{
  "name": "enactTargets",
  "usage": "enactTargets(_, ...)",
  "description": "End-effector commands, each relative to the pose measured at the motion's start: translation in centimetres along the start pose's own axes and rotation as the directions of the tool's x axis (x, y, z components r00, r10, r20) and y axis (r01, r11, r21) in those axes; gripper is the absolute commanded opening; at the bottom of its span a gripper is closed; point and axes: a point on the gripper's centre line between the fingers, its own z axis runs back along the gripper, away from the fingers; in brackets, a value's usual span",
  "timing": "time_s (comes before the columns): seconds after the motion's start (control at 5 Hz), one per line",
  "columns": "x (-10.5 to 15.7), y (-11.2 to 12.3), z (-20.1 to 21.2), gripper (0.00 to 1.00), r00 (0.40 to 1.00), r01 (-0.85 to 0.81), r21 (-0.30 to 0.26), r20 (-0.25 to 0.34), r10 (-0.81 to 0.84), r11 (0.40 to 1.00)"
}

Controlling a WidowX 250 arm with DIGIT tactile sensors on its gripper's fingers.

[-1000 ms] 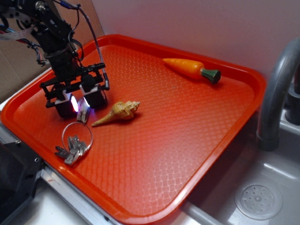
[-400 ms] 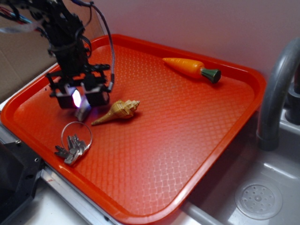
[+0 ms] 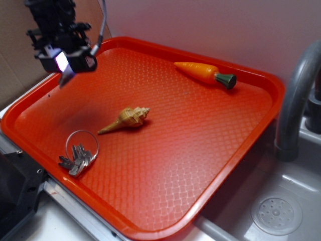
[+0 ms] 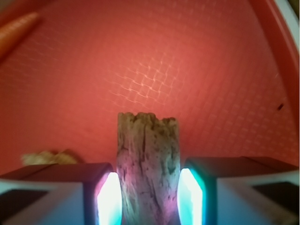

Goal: Grab the wood chip.

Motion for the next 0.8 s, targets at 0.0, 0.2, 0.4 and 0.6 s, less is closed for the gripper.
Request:
enactTargets(0.0,0.4,0.3,6.0,0.0,0.988,0.125,0.025,0.088,-0.126,0.992)
enactTargets(0.2,0.9,0.0,8.8,0.0,0.974,0.166,0.016,0.153,-0.166,0.986)
enactTargets(0.4,1.0,-1.0,10.0,0.0,0.962,0.208,0.005,0.18,-0.205,0.978)
enactTargets(0.6,0.5,-1.9,10.5,0.0,0.952,0.23,-0.006,0.207,-0.223,0.973)
